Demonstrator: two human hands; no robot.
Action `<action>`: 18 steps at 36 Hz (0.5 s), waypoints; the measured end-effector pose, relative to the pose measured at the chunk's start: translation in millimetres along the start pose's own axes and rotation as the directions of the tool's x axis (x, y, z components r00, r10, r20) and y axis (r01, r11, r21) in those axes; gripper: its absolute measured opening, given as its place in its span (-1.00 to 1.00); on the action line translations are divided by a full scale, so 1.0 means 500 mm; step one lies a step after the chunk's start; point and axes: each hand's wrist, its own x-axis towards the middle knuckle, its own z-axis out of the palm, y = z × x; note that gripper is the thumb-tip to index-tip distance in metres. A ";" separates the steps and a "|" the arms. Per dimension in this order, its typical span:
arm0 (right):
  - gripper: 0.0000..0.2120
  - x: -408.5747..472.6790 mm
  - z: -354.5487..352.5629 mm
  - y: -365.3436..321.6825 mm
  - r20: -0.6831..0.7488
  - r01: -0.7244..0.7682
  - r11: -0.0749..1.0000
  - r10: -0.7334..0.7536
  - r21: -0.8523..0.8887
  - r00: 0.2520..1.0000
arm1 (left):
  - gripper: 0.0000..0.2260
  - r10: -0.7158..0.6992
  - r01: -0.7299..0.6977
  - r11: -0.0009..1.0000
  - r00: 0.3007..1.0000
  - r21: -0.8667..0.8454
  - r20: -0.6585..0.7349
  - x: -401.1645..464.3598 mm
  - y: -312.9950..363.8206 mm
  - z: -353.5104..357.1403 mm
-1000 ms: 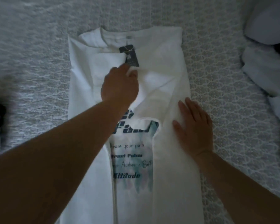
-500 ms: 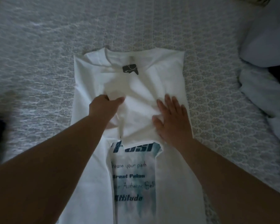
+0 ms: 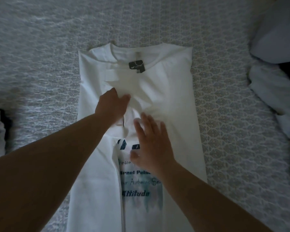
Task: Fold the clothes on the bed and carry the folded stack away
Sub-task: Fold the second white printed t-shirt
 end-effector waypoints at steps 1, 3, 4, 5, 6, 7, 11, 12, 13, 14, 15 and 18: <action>-0.20 -0.002 0.000 -0.006 -0.012 -0.013 1.000 0.013 -0.001 1.000 | -0.64 -0.002 0.002 1.000 1.000 0.020 0.003 0.000 0.003 -0.003; -0.35 0.001 -0.002 -0.016 -0.057 -0.024 1.000 0.024 0.001 0.998 | -0.69 -0.044 0.043 0.999 0.999 0.019 0.014 0.003 0.008 -0.007; -0.42 0.003 -0.004 -0.018 -0.085 -0.021 0.999 0.018 -0.032 0.996 | -0.73 -0.070 0.070 0.998 0.997 0.009 0.029 0.004 0.010 -0.009; -0.45 0.005 -0.008 -0.018 -0.130 -0.012 0.997 0.002 -0.080 0.991 | -0.81 -0.097 0.097 0.995 0.994 -0.007 0.050 0.004 0.010 -0.011; -0.46 0.007 -0.011 -0.015 -0.174 0.006 0.991 -0.030 -0.137 0.984 | -0.90 -0.130 0.133 0.990 0.989 -0.039 0.074 0.004 0.010 -0.014; -0.50 0.008 -0.014 -0.007 -0.197 0.027 0.987 -0.058 -0.156 0.979 | -0.93 -0.166 0.175 0.980 0.981 -0.092 0.099 0.004 0.011 -0.016; -0.77 0.016 -0.030 0.024 -0.232 -0.043 0.981 0.087 0.189 0.969 | -0.83 -0.324 0.386 0.855 0.919 -0.346 0.226 0.001 0.019 -0.023; -0.87 0.014 -0.037 0.026 -0.280 -0.112 0.921 0.228 0.374 0.932 | -0.82 -0.337 0.409 0.822 0.910 -0.396 0.240 0.004 0.024 -0.023; -0.91 0.012 -0.041 0.029 -0.301 -0.163 0.811 0.384 0.562 0.873 | -0.81 -0.328 0.401 0.809 0.915 -0.431 0.236 0.008 0.031 -0.023; -0.79 0.011 -0.043 0.034 -0.282 -0.206 0.671 0.542 0.712 0.791 | -0.81 -0.292 0.366 0.812 0.929 -0.454 0.226 0.010 0.040 -0.024; -0.70 0.006 -0.043 0.041 -0.220 -0.249 0.539 0.659 0.805 0.719 | -0.83 -0.226 0.305 0.833 0.949 -0.461 0.219 0.013 0.051 -0.024; -0.65 -0.014 -0.045 0.069 -0.014 -0.368 0.335 0.756 0.867 0.654 | -0.59 0.052 0.041 0.945 0.961 -0.326 0.272 0.012 0.084 -0.007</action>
